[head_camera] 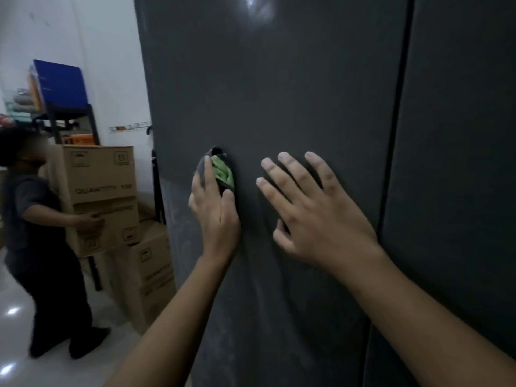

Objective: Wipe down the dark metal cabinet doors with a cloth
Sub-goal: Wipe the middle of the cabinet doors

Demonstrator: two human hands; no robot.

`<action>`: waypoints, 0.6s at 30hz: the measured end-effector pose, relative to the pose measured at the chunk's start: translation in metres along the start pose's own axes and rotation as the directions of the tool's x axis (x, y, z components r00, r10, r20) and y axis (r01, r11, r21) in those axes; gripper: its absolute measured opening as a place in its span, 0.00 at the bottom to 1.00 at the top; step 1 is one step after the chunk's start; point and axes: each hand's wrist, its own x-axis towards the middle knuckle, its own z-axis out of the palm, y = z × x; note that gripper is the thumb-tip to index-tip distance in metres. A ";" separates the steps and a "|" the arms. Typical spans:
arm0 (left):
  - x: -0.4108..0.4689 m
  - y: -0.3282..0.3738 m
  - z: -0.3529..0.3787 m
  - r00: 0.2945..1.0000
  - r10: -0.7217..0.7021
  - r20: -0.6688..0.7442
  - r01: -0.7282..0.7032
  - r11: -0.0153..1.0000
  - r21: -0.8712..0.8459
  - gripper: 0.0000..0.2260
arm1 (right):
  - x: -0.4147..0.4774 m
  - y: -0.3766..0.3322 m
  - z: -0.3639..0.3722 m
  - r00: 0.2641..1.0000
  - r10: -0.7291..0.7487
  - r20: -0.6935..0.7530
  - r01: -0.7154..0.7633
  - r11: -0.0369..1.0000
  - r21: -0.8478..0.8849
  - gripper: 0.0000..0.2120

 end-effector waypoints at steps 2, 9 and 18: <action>0.004 -0.013 0.003 0.995 0.094 -0.027 -0.090 0.991 0.102 0.27 | 0.001 -0.001 0.000 1.000 0.006 -0.016 -0.006 1.000 0.003 0.34; 0.038 -0.057 -0.002 0.969 0.230 -0.089 -0.203 0.948 0.247 0.25 | 0.002 -0.003 0.001 0.999 0.036 -0.025 -0.035 0.999 0.022 0.33; 0.097 -0.139 -0.031 0.983 0.058 -0.175 -0.019 0.976 0.216 0.25 | 0.045 -0.050 -0.003 0.974 0.225 -0.003 -0.224 0.970 0.092 0.32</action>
